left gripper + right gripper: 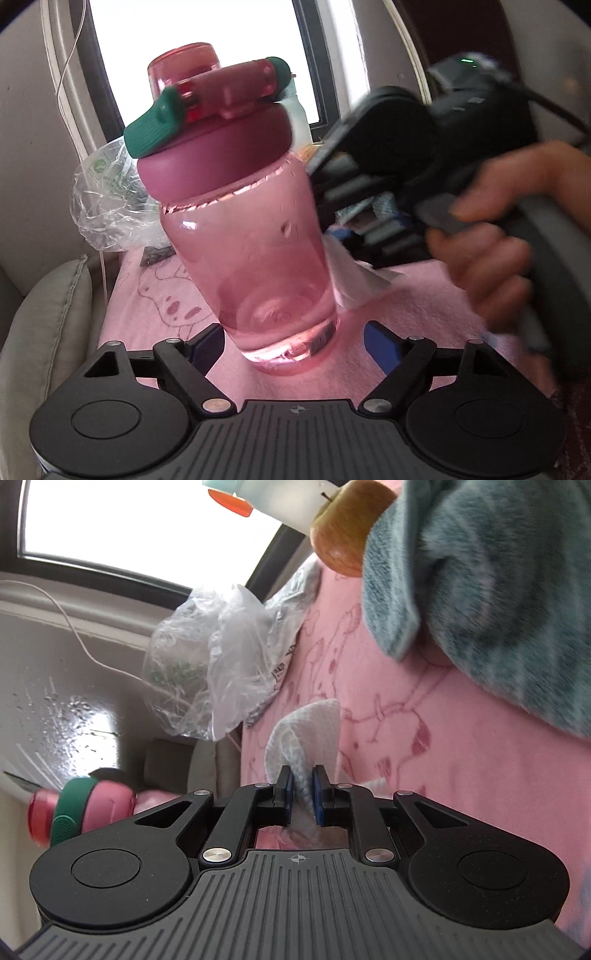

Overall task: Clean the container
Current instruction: 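Grasp and lift the pink bottle with the left gripper, then hold the pink bottle with the left gripper while the right gripper wipes it with tissue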

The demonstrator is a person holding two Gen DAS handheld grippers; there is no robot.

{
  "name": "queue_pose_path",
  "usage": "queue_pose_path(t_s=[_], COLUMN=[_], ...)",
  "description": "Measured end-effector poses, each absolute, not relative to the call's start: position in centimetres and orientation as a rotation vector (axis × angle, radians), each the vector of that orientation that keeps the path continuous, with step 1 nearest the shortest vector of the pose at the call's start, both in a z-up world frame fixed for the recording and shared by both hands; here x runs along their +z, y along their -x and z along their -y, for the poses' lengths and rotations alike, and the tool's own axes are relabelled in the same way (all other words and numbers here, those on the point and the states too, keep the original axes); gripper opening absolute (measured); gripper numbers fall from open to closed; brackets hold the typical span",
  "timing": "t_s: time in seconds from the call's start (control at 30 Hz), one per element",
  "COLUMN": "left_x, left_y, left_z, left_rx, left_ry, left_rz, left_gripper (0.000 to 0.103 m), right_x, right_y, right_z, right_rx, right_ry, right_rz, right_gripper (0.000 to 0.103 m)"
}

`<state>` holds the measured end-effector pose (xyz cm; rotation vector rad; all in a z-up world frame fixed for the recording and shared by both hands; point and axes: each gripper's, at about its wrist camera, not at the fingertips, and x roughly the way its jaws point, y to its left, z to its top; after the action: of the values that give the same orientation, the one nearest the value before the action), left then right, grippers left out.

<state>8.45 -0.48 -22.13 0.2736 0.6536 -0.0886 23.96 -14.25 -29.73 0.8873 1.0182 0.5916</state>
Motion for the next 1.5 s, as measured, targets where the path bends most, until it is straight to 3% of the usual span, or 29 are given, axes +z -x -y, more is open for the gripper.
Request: queue_pose_path(t_s=[0.3,0.37,0.47,0.57,0.63,0.7,1.03,1.13,1.33,1.5], left_x=[-22.2,-21.7,-20.6,-19.2,-18.4,-18.0,-19.1,-19.3,-19.4,-19.4], left_y=[-11.0,-10.2,-8.6,-7.7,-7.9,-8.2,-8.7,-9.1,-9.3,-9.2], left_z=[-0.5,-0.4,-0.9,-1.7,-2.2,-2.3,-1.5,-1.8,-1.9,-1.7], left_rx=[-0.159,-0.148,-0.150,-0.156,-0.169,-0.169,-0.192,-0.196,-0.193,-0.184], left_ry=[-0.326,-0.332,-0.329,-0.258,-0.200,-0.182,-0.332,-0.348,-0.364,-0.359], left_rz=[-0.670,-0.652,-0.633,-0.636,-0.662,-0.686,-0.724,-0.726,-0.724,-0.724], left_gripper=[0.081,0.089,0.090,0.081,0.068,0.066,0.066,0.066,0.066,0.067], right_x=[-27.8,-27.1,-25.2,-24.0,-24.0,-24.7,-32.8,-31.4,-25.6,-30.1], right_y=[-19.8,-19.2,-18.2,-18.1,-18.5,-18.9,-19.6,-18.5,-17.9,-18.4], right_z=[15.6,16.4,17.8,18.7,18.4,17.5,15.4,16.1,17.3,16.4], right_rx=[0.517,0.534,0.608,0.727,0.750,0.723,0.461,0.452,0.693,0.518], right_ry=[-0.809,-0.857,-0.944,-1.134,-1.179,-1.170,-1.088,-1.102,-1.333,-1.286], right_rz=[-0.979,-0.946,-0.849,-0.751,-0.732,-0.759,-0.974,-0.973,-0.750,-0.908], right_gripper=[0.016,0.016,0.016,0.016,0.016,0.016,0.016,0.016,0.017,0.018])
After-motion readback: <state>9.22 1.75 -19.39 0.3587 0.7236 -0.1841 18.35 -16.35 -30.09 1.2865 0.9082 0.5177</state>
